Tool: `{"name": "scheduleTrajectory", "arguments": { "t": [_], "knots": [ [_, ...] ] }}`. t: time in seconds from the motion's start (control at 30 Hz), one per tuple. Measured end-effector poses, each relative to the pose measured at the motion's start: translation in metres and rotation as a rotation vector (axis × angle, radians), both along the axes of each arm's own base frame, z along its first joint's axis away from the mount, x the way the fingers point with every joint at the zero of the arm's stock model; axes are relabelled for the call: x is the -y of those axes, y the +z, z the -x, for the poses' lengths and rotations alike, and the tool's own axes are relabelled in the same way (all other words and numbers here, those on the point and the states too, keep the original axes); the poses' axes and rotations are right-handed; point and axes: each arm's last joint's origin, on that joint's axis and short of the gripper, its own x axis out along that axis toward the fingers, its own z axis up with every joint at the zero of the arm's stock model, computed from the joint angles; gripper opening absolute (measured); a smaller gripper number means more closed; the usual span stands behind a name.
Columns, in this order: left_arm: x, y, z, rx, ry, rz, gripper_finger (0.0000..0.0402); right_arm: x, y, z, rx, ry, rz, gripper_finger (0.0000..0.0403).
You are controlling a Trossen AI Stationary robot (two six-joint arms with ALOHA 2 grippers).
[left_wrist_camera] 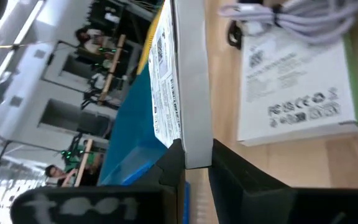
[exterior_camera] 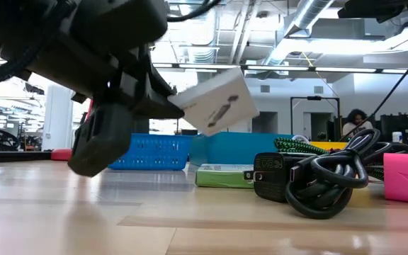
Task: Pick and place items into bin
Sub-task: Put the white card reader box into the blue basket
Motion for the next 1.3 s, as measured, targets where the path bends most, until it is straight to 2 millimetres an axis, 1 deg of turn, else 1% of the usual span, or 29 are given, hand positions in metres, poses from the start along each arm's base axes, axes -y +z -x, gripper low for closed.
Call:
{"name": "scheduleTrajectory", "arguments": {
  "t": [0.1,0.3,0.47,0.7,0.83,0.93,1.17,1.3],
  "knots": [
    [0.004,0.002,0.004,0.042,0.016,-0.025,0.0035,0.000,0.000,0.000,0.000,0.000,0.000,0.0177],
    [0.006,0.006,0.017,0.097,0.043,-0.050,0.0035,0.000,0.000,0.000,0.000,0.000,0.000,0.0177],
    [0.003,0.021,0.026,0.169,0.063,0.012,0.0035,0.000,0.000,0.000,0.000,0.000,0.000,0.0177],
    [-0.008,0.050,0.041,0.266,0.105,0.129,0.0036,0.000,0.000,0.000,0.000,0.000,0.000,0.0177],
    [-0.017,0.066,0.052,0.270,0.136,0.209,0.0035,0.000,0.000,0.000,0.000,0.000,0.000,0.0177],
    [-0.023,0.074,0.060,0.260,0.159,0.243,0.0036,0.000,0.000,0.000,0.000,0.000,0.001,0.0177],
    [-0.030,0.077,0.072,0.224,0.202,0.264,0.0035,0.000,0.000,0.000,-0.003,0.000,0.004,0.0177],
    [-0.031,0.076,0.074,0.209,0.222,0.294,0.0035,0.000,0.000,0.000,-0.003,0.000,0.004,0.0177]
  ]
}}
